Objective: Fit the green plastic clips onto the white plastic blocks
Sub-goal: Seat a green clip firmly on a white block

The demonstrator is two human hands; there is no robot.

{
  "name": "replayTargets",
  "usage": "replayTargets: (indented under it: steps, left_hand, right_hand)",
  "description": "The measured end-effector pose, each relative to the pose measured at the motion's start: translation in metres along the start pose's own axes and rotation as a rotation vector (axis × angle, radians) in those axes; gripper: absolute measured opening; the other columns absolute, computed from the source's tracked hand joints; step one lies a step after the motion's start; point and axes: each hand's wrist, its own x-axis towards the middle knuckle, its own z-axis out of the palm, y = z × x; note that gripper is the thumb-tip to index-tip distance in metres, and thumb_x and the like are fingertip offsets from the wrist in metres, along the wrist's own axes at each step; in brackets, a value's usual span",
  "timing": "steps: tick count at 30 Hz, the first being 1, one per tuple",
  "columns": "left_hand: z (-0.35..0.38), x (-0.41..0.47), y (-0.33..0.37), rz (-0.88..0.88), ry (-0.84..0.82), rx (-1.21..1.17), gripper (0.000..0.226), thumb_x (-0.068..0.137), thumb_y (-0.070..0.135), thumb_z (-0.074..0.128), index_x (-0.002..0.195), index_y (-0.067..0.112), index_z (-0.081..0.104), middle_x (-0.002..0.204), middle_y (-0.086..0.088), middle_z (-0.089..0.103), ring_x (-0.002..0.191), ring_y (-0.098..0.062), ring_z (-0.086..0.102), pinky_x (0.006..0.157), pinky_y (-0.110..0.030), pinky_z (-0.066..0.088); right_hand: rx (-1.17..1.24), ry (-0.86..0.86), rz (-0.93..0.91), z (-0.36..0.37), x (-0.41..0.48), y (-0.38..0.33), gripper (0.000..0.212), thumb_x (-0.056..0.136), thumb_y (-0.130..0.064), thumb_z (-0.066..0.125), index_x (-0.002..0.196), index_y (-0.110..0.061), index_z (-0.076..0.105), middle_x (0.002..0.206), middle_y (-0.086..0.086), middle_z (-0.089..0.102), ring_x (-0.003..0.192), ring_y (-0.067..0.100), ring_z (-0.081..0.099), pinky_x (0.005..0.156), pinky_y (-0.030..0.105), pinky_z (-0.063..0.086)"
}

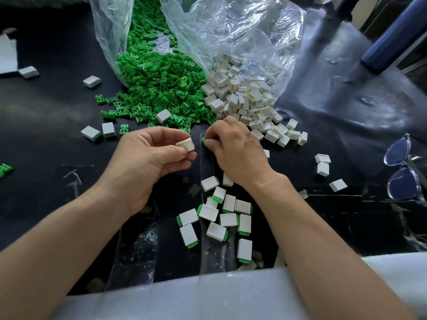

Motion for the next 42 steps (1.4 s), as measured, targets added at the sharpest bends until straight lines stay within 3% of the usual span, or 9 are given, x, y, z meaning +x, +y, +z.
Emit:
replayTargets:
  steps: [3,6,8,11,17,21,29,34,42]
  left_hand:
    - [0.000,-0.001,0.000,-0.009,-0.015,-0.014,0.020,0.079,-0.013,0.055,0.080,0.005,0.063,0.065,-0.003,0.070,0.061,-0.013,0.069,0.053,-0.016,0.053]
    - [-0.001,-0.001,0.001,-0.015,-0.017,-0.030,0.020,0.079,-0.012,0.055,0.079,0.006,0.062,0.066,-0.004,0.070,0.062,-0.014,0.069,0.053,-0.017,0.053]
    - [-0.002,-0.001,0.001,-0.009,-0.013,-0.004,0.019,0.079,-0.010,0.057,0.078,0.008,0.063,0.067,-0.003,0.070,0.062,-0.013,0.069,0.052,-0.017,0.053]
    - [-0.001,0.000,0.001,0.011,-0.004,0.049,0.021,0.079,-0.008,0.059,0.077,0.012,0.065,0.065,0.001,0.069,0.062,-0.010,0.068,0.052,-0.017,0.053]
    - [-0.001,-0.001,0.001,0.023,-0.026,0.055,0.025,0.085,-0.009,0.053,0.087,0.013,0.064,0.064,0.002,0.061,0.063,-0.007,0.066,0.057,-0.016,0.053]
    - [0.000,-0.001,0.000,0.045,0.017,0.108,0.021,0.081,-0.009,0.060,0.082,0.011,0.060,0.066,0.001,0.062,0.057,-0.005,0.064,0.051,-0.013,0.049]
    - [-0.002,0.001,-0.004,0.096,-0.006,0.206,0.010,0.077,0.006,0.068,0.081,0.016,0.069,0.060,0.011,0.066,0.052,0.004,0.052,0.048,-0.010,0.041]
    - [-0.003,0.000,-0.002,0.075,0.014,0.153,0.019,0.058,0.018,0.069,0.076,0.013,0.063,0.062,0.005,0.066,0.056,-0.004,0.062,0.050,-0.015,0.051]
    - [-0.001,-0.002,-0.002,0.136,-0.019,0.207,0.013,0.065,0.014,0.068,0.076,0.010,0.062,0.059,0.001,0.067,0.056,-0.007,0.065,0.054,-0.017,0.053]
  right_hand:
    - [0.186,0.083,0.038,-0.004,-0.001,-0.002,0.016,0.096,-0.019,0.044,0.098,-0.009,0.057,0.089,0.000,0.056,0.090,0.023,0.057,0.076,0.029,0.037]
    - [0.540,0.193,0.098,-0.011,-0.003,-0.007,0.013,0.095,-0.011,0.044,0.088,-0.017,0.051,0.067,-0.008,0.059,0.062,0.007,0.060,0.067,0.028,0.050]
    - [0.627,0.199,0.088,-0.013,-0.006,-0.009,0.018,0.095,-0.008,0.044,0.087,-0.022,0.053,0.066,-0.010,0.057,0.060,0.004,0.057,0.067,0.029,0.052]
    - [0.613,0.148,0.059,-0.013,-0.009,-0.014,0.019,0.092,-0.005,0.047,0.097,-0.015,0.063,0.073,-0.015,0.054,0.073,0.009,0.056,0.078,0.034,0.051]
    - [0.667,0.151,0.011,-0.011,-0.012,-0.020,0.013,0.089,-0.007,0.056,0.090,-0.014,0.066,0.067,-0.016,0.051,0.065,0.005,0.050,0.074,0.039,0.052]
    - [0.715,0.133,0.036,-0.011,-0.012,-0.018,0.016,0.088,-0.006,0.058,0.102,-0.013,0.064,0.070,-0.012,0.055,0.068,0.005,0.057,0.073,0.030,0.053]
    - [0.810,0.069,0.057,-0.014,-0.013,-0.017,0.019,0.085,-0.008,0.063,0.077,-0.025,0.060,0.066,-0.005,0.064,0.057,0.005,0.064,0.057,0.018,0.051]
    - [0.723,0.038,0.006,-0.014,-0.015,-0.017,0.010,0.085,-0.005,0.062,0.086,-0.014,0.067,0.069,-0.006,0.064,0.063,0.009,0.063,0.068,0.028,0.055]
    - [0.616,0.031,-0.047,-0.016,-0.017,-0.016,0.012,0.085,-0.005,0.062,0.091,-0.008,0.071,0.073,0.007,0.068,0.067,0.016,0.063,0.071,0.035,0.054]
